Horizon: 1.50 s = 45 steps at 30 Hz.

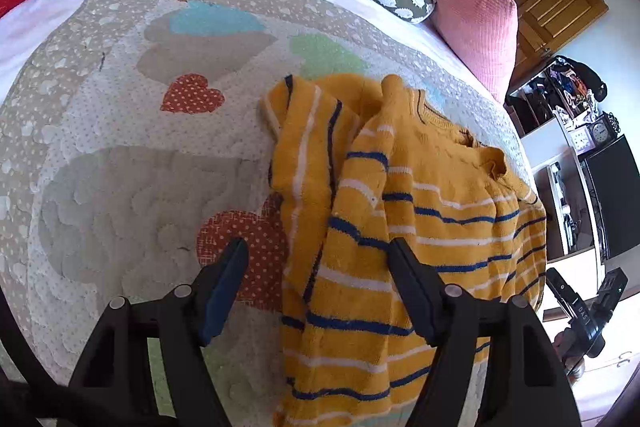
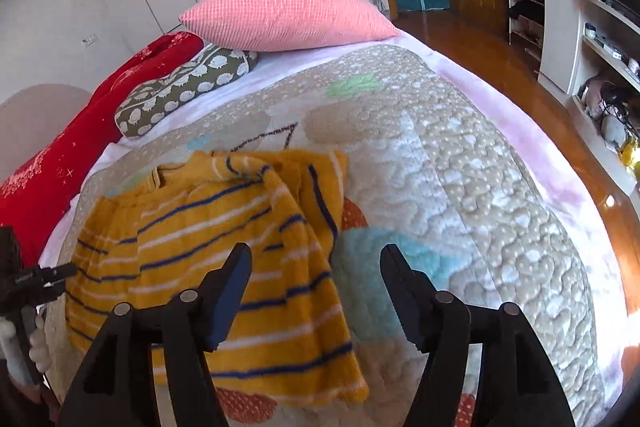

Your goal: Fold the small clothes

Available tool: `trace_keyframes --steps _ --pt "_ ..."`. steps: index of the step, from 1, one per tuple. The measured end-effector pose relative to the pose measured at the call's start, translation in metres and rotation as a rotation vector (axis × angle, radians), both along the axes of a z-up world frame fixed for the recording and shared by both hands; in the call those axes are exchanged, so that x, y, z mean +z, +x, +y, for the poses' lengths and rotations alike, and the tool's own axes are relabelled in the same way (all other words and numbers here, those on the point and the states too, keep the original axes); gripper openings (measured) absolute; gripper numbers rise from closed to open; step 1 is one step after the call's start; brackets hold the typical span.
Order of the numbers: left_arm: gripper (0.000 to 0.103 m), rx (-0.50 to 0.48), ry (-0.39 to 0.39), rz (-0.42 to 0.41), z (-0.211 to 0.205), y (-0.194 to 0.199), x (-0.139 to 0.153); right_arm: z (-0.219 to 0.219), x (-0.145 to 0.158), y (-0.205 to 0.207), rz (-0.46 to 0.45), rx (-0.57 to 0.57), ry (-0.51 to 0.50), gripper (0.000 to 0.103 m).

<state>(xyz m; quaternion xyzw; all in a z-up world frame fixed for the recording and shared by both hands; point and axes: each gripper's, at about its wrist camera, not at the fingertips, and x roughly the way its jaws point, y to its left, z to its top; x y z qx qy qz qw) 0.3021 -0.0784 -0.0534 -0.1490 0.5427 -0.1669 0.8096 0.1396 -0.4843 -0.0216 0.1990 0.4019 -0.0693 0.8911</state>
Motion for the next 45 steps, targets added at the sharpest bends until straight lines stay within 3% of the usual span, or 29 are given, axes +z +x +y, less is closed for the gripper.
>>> trace_keyframes --steps 3,6,13,18,22,23,24,26,28,31,35,41,45 --pt "0.071 -0.021 -0.002 0.031 -0.004 -0.017 -0.007 -0.003 -0.019 -0.021 0.041 -0.02 0.066 0.073" --pt "0.071 0.007 -0.032 0.032 0.007 -0.049 -0.011 0.001 -0.037 -0.047 0.049 -0.04 0.236 0.073" --pt "0.072 0.094 -0.265 0.097 0.035 -0.113 -0.023 0.022 -0.051 -0.089 -0.031 -0.022 0.473 0.073" --pt "0.075 0.066 -0.348 0.106 0.011 -0.098 -0.031 0.034 -0.054 -0.066 -0.042 -0.007 0.496 0.073" --pt "0.074 0.158 -0.453 0.121 0.003 -0.068 -0.041 0.032 -0.05 -0.034 -0.053 -0.037 0.479 0.073" --pt "0.052 0.182 -0.457 0.135 0.004 -0.063 -0.043 0.03 -0.051 -0.026 -0.049 -0.052 0.477 0.071" --pt "0.017 0.206 -0.449 0.165 0.003 -0.058 -0.047 0.029 -0.052 -0.019 -0.043 -0.07 0.477 0.051" --pt "0.016 0.23 -0.447 0.192 0.003 -0.058 -0.049 0.026 -0.059 -0.005 -0.004 -0.099 0.493 0.017" --pt "0.015 0.222 -0.394 0.154 0.002 -0.067 -0.037 0.02 -0.066 -0.004 0.01 -0.123 0.583 0.015" --pt "0.008 0.205 -0.327 0.086 0.003 -0.088 -0.012 0.023 -0.052 -0.018 -0.009 -0.081 0.563 0.013" --pt "0.008 0.189 -0.318 0.049 0.014 -0.117 0.007 0.033 -0.035 -0.049 -0.01 -0.019 0.556 0.013" --pt "0.009 0.172 -0.305 0.065 0.02 -0.17 -0.003 0.037 -0.036 -0.119 0.006 0.026 0.552 0.014" --pt "0.013 0.172 -0.325 0.076 0.031 -0.196 -0.013 0.033 -0.053 -0.154 0.05 0.015 0.494 0.026"
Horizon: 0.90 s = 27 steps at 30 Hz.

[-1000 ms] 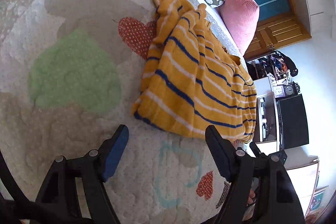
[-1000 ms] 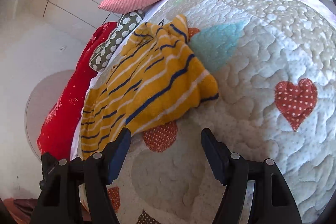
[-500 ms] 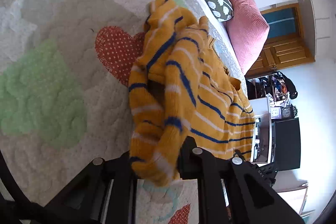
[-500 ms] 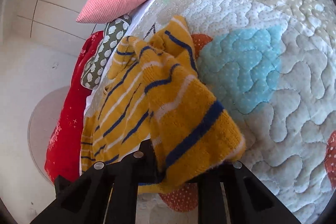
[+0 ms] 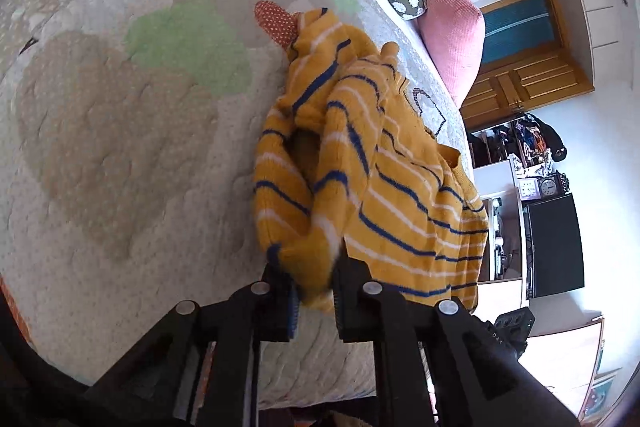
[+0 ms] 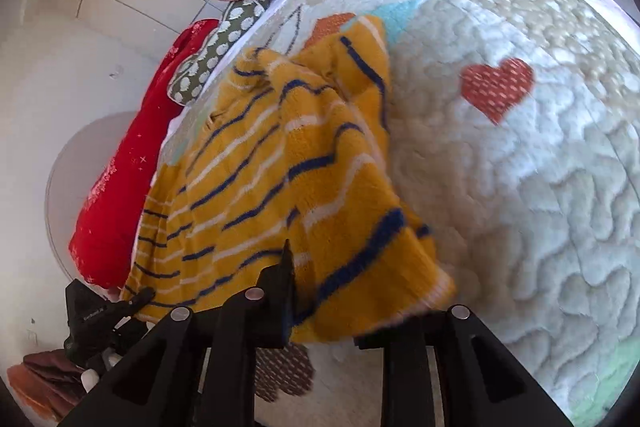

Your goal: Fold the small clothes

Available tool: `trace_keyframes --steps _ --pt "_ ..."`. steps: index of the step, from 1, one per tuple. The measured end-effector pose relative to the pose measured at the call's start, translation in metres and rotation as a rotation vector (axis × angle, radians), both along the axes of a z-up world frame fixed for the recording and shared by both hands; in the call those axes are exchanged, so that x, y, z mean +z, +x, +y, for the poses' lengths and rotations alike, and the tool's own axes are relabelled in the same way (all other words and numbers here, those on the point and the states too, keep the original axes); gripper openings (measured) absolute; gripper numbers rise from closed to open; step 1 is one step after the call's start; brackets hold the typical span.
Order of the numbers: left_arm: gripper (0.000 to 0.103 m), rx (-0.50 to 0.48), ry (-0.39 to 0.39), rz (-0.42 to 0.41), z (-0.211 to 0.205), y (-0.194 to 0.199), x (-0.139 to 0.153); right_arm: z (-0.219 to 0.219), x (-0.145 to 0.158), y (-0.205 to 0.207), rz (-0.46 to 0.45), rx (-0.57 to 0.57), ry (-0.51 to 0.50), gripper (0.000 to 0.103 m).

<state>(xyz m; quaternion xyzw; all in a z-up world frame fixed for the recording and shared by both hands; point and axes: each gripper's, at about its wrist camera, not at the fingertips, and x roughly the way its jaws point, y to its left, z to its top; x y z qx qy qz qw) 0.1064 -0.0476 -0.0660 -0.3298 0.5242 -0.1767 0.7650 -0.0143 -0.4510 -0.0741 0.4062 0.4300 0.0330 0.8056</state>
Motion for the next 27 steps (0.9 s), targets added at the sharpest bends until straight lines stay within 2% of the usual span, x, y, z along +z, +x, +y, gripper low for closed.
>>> trace_keyframes --steps 1,3,6,7,8,9,11,12,14,15,16,17,18,20,22,26,27 --pt "0.013 0.004 0.002 -0.016 0.003 -0.006 0.004 -0.002 0.003 -0.009 -0.008 0.01 0.01 0.028" --pt "0.024 0.014 0.037 -0.069 0.012 -0.022 0.017 -0.003 0.022 -0.024 -0.048 0.046 -0.038 0.029" --pt "0.039 0.055 0.127 -0.147 0.024 -0.044 0.037 0.001 0.066 -0.034 -0.132 0.081 -0.221 0.029" --pt "0.039 0.069 0.156 -0.167 0.026 -0.05 0.043 0.006 0.081 -0.029 -0.163 0.092 -0.304 0.029" --pt "0.04 0.077 0.174 -0.178 0.027 -0.054 0.047 0.013 0.096 -0.02 -0.193 0.108 -0.397 0.032" --pt "0.04 0.081 0.189 -0.19 0.027 -0.057 0.051 0.021 0.108 -0.008 -0.217 0.124 -0.49 0.043" --pt "0.043 0.076 0.203 -0.208 0.027 -0.061 0.056 0.038 0.12 0.025 -0.264 0.179 -0.646 0.057" --pt "0.043 0.076 0.211 -0.209 0.028 -0.065 0.057 0.044 0.12 0.043 -0.274 0.212 -0.707 0.058" --pt "0.043 0.077 0.219 -0.205 0.029 -0.066 0.06 0.058 0.108 0.086 -0.235 0.273 -0.841 0.058" --pt "0.043 0.08 0.223 -0.203 0.031 -0.068 0.061 0.064 0.099 0.108 -0.205 0.304 -0.89 0.051" --pt "0.043 0.084 0.227 -0.202 0.031 -0.068 0.061 0.067 0.088 0.126 -0.168 0.341 -0.92 0.039" --pt "0.043 0.088 0.234 -0.202 0.032 -0.069 0.061 0.067 0.077 0.142 -0.123 0.383 -0.914 0.009" --pt "0.044 0.094 0.244 -0.203 0.036 -0.07 0.062 0.065 0.066 0.157 -0.069 0.418 -0.876 0.004" --pt "0.044 0.109 0.255 -0.204 0.043 -0.071 0.062 0.048 0.056 0.174 -0.024 0.402 -0.818 0.004" --pt "0.045 0.119 0.253 -0.198 0.046 -0.07 0.06 0.024 0.052 0.186 0.016 0.334 -0.779 0.004" --pt "0.045 0.115 0.224 -0.171 0.049 -0.064 0.051 -0.022 0.035 0.197 0.133 0.19 -0.754 0.001" --pt "0.045 0.109 0.218 -0.166 0.048 -0.062 0.05 -0.023 0.032 0.197 0.169 0.164 -0.806 0.001"
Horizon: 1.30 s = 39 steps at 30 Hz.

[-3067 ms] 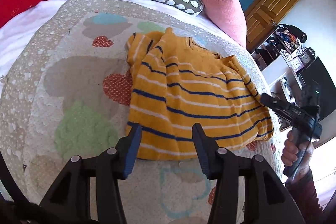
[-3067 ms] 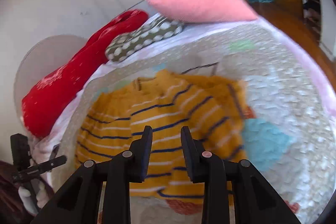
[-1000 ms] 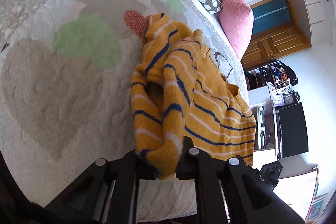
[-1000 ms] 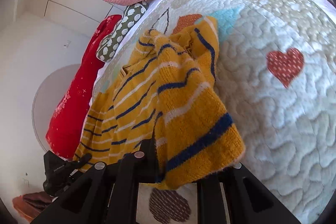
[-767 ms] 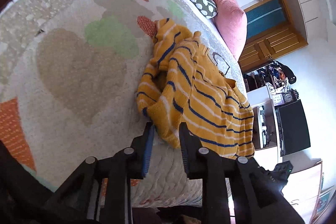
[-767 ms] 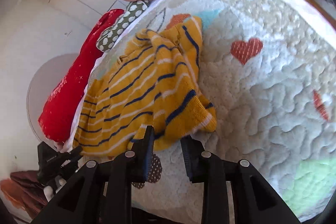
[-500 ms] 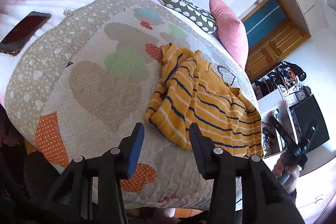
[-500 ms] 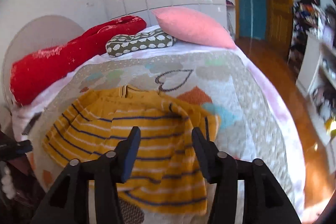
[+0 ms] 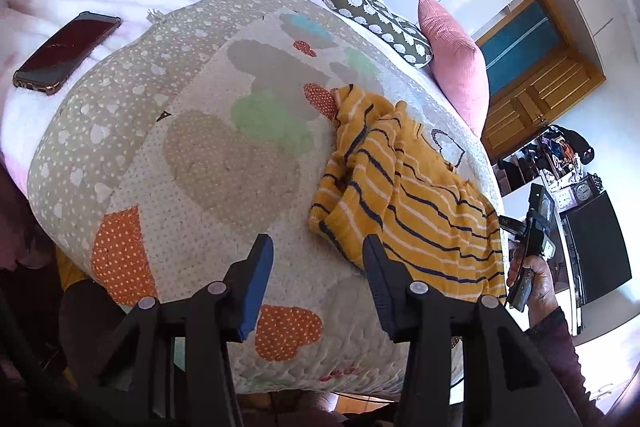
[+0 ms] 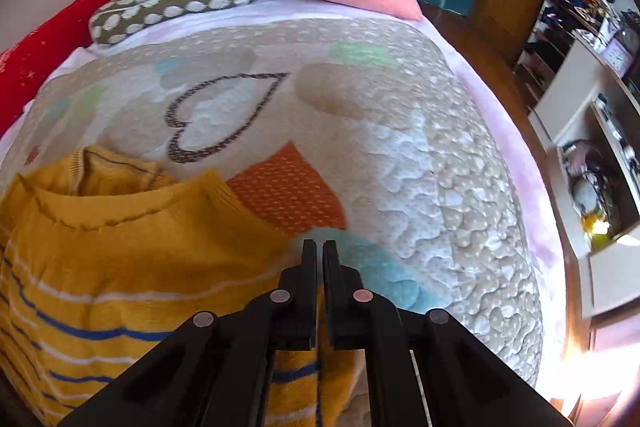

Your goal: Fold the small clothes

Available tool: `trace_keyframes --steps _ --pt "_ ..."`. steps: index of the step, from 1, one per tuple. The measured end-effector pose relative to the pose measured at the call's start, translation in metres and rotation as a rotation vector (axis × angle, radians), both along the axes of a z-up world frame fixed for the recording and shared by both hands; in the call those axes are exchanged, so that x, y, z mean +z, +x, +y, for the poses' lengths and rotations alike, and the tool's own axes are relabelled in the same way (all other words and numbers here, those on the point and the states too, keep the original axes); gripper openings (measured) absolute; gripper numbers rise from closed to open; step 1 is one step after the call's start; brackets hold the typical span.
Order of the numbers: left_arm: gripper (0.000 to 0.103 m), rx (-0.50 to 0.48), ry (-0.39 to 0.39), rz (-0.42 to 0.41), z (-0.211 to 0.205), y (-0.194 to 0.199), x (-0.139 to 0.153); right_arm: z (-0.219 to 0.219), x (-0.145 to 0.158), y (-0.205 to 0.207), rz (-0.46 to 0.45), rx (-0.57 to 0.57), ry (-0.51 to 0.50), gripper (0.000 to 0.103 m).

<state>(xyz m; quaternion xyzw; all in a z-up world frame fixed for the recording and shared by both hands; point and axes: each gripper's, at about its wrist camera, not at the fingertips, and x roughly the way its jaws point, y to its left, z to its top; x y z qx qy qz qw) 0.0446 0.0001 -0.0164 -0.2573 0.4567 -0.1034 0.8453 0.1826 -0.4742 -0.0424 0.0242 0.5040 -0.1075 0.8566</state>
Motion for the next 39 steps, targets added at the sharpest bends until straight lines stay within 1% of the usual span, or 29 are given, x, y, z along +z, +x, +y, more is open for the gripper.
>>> trace_keyframes --steps 1,2,3,4,5,6,7,8,9,10,11,12,14,15,16,18,21,23,24,26,28,29,30,31,32,33,36,37,39 --pt "0.045 -0.006 -0.006 0.006 -0.001 0.003 -0.001 -0.001 -0.003 0.0 0.019 -0.017 -0.06 0.001" --pt "0.046 -0.011 -0.01 0.01 -0.002 0.005 -0.002 -0.005 -0.004 -0.002 0.03 -0.032 -0.071 0.002" --pt "0.048 -0.019 -0.012 0.012 -0.003 0.01 -0.001 -0.01 0.0 -0.006 0.02 -0.057 -0.05 0.002" --pt "0.05 -0.03 -0.008 0.011 -0.004 0.016 0.0 -0.014 0.009 -0.013 -0.012 -0.091 -0.032 0.002" --pt "0.057 -0.043 -0.004 0.011 -0.005 0.022 0.001 -0.013 0.023 -0.023 -0.062 -0.108 -0.021 0.002" --pt "0.062 -0.066 -0.004 0.011 -0.008 0.033 0.003 -0.005 0.038 -0.033 -0.112 -0.092 -0.006 0.002" --pt "0.063 -0.089 -0.009 0.01 -0.01 0.046 0.003 0.006 0.053 -0.043 -0.156 -0.053 0.02 0.004" --pt "0.066 -0.108 -0.014 0.007 -0.014 0.055 0.004 0.021 0.066 -0.051 -0.191 -0.003 0.051 0.01" --pt "0.069 -0.14 -0.016 0.012 -0.018 0.074 0.003 0.039 0.076 -0.061 -0.22 0.06 0.084 0.025" --pt "0.069 -0.158 -0.019 0.018 -0.022 0.086 0.002 0.06 0.084 -0.072 -0.244 0.132 0.115 0.035" --pt "0.071 -0.184 -0.036 0.026 -0.027 0.103 -0.001 0.083 0.089 -0.082 -0.267 0.206 0.149 0.055" --pt "0.072 -0.224 -0.069 0.044 -0.032 0.122 -0.005 0.107 0.091 -0.093 -0.293 0.278 0.187 0.066" --pt "0.072 -0.265 -0.124 0.093 -0.042 0.151 -0.016 0.156 0.088 -0.115 -0.317 0.417 0.259 0.07" --pt "0.073 -0.296 -0.15 0.113 -0.049 0.166 -0.021 0.181 0.083 -0.122 -0.313 0.474 0.281 0.07" --pt "0.073 -0.324 -0.154 0.129 -0.055 0.177 -0.025 0.205 0.076 -0.128 -0.311 0.523 0.281 0.07" --pt "0.073 -0.346 -0.107 0.153 -0.067 0.198 -0.032 0.249 0.059 -0.138 -0.31 0.61 0.235 0.07" --pt "0.076 -0.404 -0.099 0.177 -0.078 0.217 -0.038 0.299 0.038 -0.143 -0.296 0.705 0.146 0.07" --pt "0.078 -0.42 -0.076 0.199 -0.082 0.226 -0.045 0.321 0.026 -0.142 -0.282 0.752 0.107 0.07" --pt "0.079 -0.426 -0.065 0.224 -0.084 0.232 -0.05 0.331 0.021 -0.14 -0.271 0.771 0.087 0.07" --pt "0.079 -0.419 -0.05 0.26 -0.083 0.24 -0.059 0.348 0.01 -0.135 -0.272 0.789 0.019 0.07" --pt "0.078 -0.406 -0.063 0.278 -0.079 0.245 -0.064 0.361 0.001 -0.129 -0.281 0.797 -0.034 0.07" --pt "0.075 -0.395 -0.078 0.28 -0.077 0.245 -0.065 0.366 -0.002 -0.126 -0.286 0.797 -0.05 0.07" --pt "0.058 -0.388 -0.078 0.278 -0.074 0.244 -0.064 0.371 -0.006 -0.124 -0.293 0.793 -0.072 0.063" --pt "0.045 -0.392 -0.072 0.28 -0.074 0.244 -0.064 0.375 -0.008 -0.123 -0.299 0.784 -0.099 0.051" --pt "0.024 -0.403 -0.07 0.289 -0.073 0.243 -0.064 0.379 -0.01 -0.122 -0.297 0.772 -0.122 0.015" --pt "0.022 -0.402 -0.076 0.293 -0.072 0.24 -0.064 0.381 -0.011 -0.119 -0.288 0.756 -0.127 0.01" --pt "0.019 -0.379 -0.076 0.273 -0.075 0.231 -0.048 0.36 0.004 -0.112 -0.295 0.682 0.01 0.008" --pt "0.018 -0.376 -0.073 0.263 -0.08 0.229 -0.041 0.35 0.01 -0.112 -0.31 0.656 0.047 0.008" --pt "0.018 -0.389 -0.054 0.232 -0.101 0.225 -0.019 0.328 0.026 -0.115 -0.352 0.608 0.088 0.007"
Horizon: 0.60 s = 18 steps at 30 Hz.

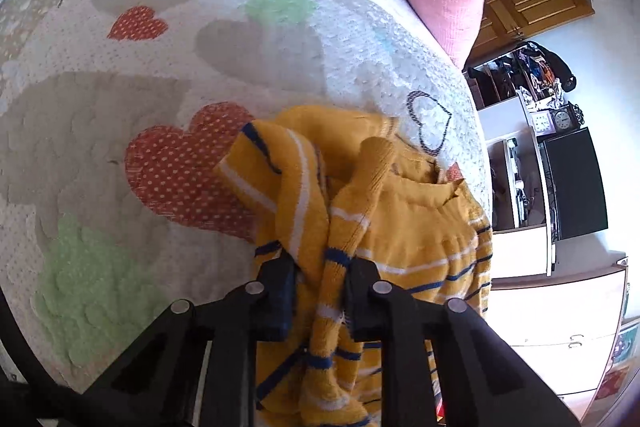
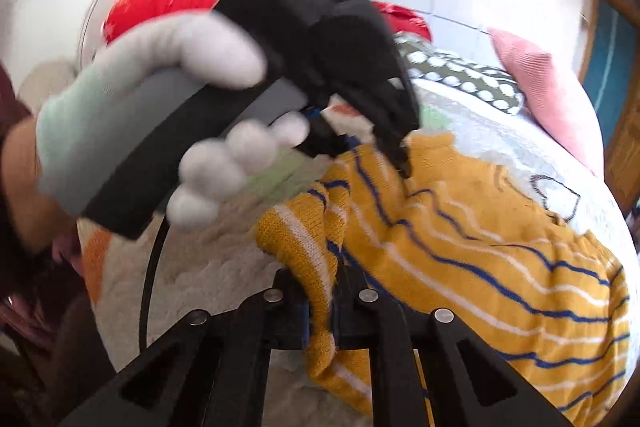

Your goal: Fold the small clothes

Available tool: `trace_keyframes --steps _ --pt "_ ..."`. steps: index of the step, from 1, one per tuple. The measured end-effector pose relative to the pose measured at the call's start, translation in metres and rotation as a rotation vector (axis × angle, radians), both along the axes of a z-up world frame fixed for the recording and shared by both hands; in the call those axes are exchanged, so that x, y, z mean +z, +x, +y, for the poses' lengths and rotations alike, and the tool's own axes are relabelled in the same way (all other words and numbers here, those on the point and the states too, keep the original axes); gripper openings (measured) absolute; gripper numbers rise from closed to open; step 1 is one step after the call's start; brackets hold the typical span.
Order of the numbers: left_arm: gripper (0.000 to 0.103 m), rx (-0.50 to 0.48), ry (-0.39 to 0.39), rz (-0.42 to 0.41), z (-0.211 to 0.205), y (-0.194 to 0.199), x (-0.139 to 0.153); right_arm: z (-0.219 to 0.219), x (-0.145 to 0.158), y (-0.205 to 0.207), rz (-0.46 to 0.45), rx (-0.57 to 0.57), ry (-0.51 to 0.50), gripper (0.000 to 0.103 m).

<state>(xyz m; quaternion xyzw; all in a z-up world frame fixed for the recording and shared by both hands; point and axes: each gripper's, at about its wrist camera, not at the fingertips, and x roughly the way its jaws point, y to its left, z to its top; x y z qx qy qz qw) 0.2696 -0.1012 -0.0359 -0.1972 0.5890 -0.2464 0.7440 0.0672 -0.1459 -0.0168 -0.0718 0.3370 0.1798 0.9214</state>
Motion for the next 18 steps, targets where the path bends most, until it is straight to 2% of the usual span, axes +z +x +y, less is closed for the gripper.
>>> trace_keyframes --steps 4,7,9,12,15,16,18 --pt "0.018 -0.093 0.006 -0.086 -0.075 -0.007 0.052 -0.062 0.035 -0.017 -0.061 -0.112 0.121 0.007" --pt "0.018 -0.212 -0.025 -0.152 -0.162 -0.023 0.087 -0.129 0.057 -0.041 -0.106 -0.245 0.215 0.007" --pt "0.018 -0.277 -0.05 -0.162 -0.212 -0.035 0.096 -0.174 0.065 -0.056 -0.127 -0.344 0.266 0.007" --pt "0.024 -0.362 -0.021 -0.165 -0.273 -0.054 0.092 -0.24 0.049 -0.074 -0.095 -0.498 0.303 0.007" --pt "0.026 -0.386 -0.012 -0.157 -0.286 -0.071 0.083 -0.293 0.011 -0.075 0.048 -0.577 0.38 0.011" --pt "0.027 -0.381 -0.015 -0.153 -0.279 -0.075 0.081 -0.305 0.005 -0.079 0.071 -0.587 0.409 0.013" --pt "0.035 -0.345 0.006 -0.177 -0.258 -0.083 0.082 -0.322 0.005 -0.093 0.059 -0.602 0.438 0.026"
